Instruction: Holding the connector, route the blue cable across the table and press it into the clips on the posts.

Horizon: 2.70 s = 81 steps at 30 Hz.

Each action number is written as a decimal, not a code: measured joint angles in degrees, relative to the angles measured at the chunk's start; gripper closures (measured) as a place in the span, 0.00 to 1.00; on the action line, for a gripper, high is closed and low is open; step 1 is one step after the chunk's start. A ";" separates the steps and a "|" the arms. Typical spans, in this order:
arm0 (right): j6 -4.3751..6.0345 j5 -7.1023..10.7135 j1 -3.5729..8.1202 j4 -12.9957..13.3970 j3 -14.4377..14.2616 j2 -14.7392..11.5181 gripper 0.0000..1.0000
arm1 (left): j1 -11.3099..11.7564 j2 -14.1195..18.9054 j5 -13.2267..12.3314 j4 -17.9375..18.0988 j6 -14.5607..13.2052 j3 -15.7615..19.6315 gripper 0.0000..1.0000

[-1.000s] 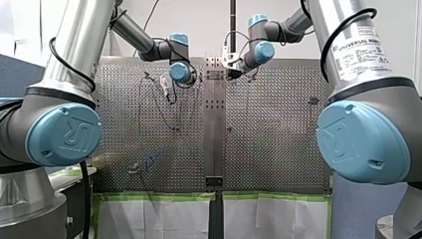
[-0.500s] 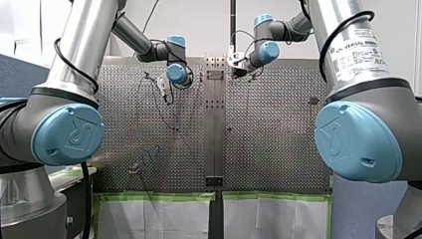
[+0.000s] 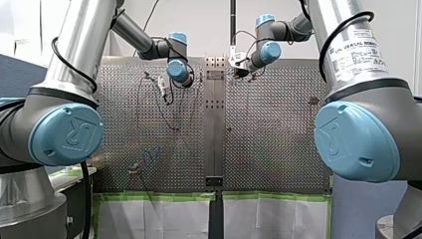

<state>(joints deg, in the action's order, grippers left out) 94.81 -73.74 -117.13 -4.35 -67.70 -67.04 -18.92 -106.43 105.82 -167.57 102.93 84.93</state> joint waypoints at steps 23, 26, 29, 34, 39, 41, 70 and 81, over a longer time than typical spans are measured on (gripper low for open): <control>-0.07 -0.01 0.44 -0.03 0.02 -0.14 1.00 | -4.67 9.40 -1.43 -6.52 -0.33 6.41 0.00; -0.10 -0.01 0.62 -0.03 0.03 -0.16 1.00 | -5.71 9.64 -2.18 -6.07 -0.49 6.52 0.00; -0.12 -0.01 0.79 -0.03 0.08 -0.22 1.00 | -6.74 9.69 -2.47 -5.15 0.03 6.52 0.00; -0.08 -0.25 1.09 -0.09 0.13 -0.32 1.00 | -8.94 9.65 -2.43 -2.97 1.35 6.20 0.00; -0.12 -1.04 1.43 -0.18 0.13 -0.37 1.00 | -10.73 9.60 -2.35 -1.70 1.62 4.74 0.00; -0.12 -1.25 1.52 -0.22 0.13 -0.39 1.00 | -10.94 9.37 -2.34 -1.75 1.64 4.10 0.00; 0.22 -1.42 1.72 -0.29 0.14 -0.43 1.00 | -14.17 0.02 4.55 -7.82 -3.16 -7.05 0.00; 0.27 -1.33 1.75 -0.25 0.15 -0.43 1.00 | -14.94 -3.67 7.48 -8.23 -3.51 -11.53 0.00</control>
<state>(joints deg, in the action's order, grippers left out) 95.08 -75.07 -115.38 -4.60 -67.55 -67.47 -33.86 -110.09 113.30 -175.80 99.42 73.39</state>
